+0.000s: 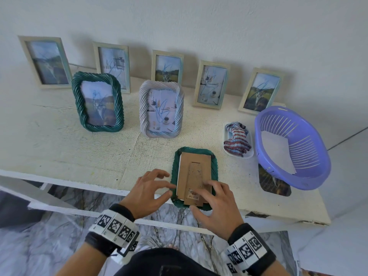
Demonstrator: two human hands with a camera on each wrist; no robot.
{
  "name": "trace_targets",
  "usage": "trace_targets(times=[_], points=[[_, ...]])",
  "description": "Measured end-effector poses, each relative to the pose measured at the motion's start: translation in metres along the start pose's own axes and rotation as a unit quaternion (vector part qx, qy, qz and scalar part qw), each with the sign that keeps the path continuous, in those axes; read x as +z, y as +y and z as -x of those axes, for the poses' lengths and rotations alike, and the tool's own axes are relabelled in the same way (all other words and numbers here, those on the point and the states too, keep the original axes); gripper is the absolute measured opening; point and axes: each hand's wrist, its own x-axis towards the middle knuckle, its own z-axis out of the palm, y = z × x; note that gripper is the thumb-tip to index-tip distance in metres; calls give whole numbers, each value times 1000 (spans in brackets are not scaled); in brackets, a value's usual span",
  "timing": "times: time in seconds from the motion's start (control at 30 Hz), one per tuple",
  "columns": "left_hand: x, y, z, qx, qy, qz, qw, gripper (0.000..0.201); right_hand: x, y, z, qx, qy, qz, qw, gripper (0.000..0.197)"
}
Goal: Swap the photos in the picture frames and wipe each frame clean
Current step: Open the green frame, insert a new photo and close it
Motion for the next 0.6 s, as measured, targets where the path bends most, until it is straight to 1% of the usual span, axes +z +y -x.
trace_targets(times=[0.07,0.13,0.2,0.23,0.3,0.33,0.4,0.43,0.53,0.6], points=[[-3,9,-19,18,12,-25,999,39,-11,-1,-12,13,-9,-21,1000,44],[-4,22,-40,52,-2,-56,997,41,-21,4,-29,36,-9,-49,998,48],[-5,36,-61,71,-46,-103,991,46,-28,13,-48,70,-6,-41,997,51],[-6,42,-70,69,-76,-135,985,46,-30,18,-57,90,-13,-26,996,51],[-5,47,-84,55,-129,-208,968,45,-32,29,-70,132,-52,6,990,54],[-4,48,-88,49,-146,-233,960,45,-32,33,-74,144,-78,16,986,57],[-4,46,-90,45,-159,-256,953,46,-31,39,-78,151,-117,21,981,61],[-4,46,-90,46,-161,-260,951,47,-30,41,-78,146,-125,21,981,61],[-4,45,-88,53,-160,-269,948,48,-28,43,-79,131,-122,16,984,58],[-3,46,-87,53,-157,-268,949,48,-26,46,-81,137,-109,-20,984,52]])
